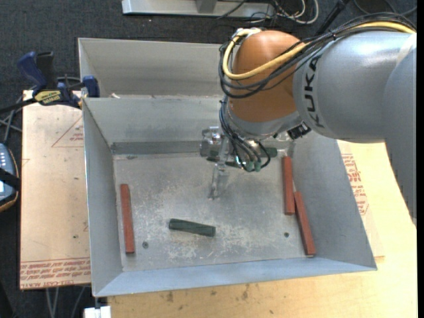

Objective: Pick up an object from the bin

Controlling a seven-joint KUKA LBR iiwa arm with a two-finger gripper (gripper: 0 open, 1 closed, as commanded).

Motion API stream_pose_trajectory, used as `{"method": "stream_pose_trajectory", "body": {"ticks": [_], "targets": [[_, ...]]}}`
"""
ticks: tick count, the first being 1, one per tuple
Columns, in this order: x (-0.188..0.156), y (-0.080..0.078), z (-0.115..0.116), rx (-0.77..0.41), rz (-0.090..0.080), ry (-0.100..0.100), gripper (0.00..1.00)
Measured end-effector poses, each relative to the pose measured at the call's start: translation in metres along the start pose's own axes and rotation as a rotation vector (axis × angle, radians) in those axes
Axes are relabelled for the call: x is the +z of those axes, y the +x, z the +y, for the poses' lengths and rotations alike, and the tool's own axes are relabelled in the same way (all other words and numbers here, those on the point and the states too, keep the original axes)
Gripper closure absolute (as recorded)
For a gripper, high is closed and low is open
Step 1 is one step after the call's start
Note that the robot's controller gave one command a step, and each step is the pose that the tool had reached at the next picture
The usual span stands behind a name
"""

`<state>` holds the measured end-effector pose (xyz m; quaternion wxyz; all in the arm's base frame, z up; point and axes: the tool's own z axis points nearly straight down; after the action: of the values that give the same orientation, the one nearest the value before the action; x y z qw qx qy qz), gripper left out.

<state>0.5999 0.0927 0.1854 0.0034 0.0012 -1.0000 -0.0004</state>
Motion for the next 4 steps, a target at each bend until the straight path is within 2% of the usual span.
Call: {"method": "stream_pose_trajectory", "body": {"ticks": [1,2,3,4], "targets": [[-0.005,-0.002,0.000,0.002,-0.008,-0.001,0.00],[0.036,0.040,0.015,-0.064,-0.012,0.000,0.00],[0.095,0.046,0.041,-0.054,-0.011,-0.001,0.00],[0.119,0.052,0.042,-0.025,-0.017,-0.006,1.00]]}}
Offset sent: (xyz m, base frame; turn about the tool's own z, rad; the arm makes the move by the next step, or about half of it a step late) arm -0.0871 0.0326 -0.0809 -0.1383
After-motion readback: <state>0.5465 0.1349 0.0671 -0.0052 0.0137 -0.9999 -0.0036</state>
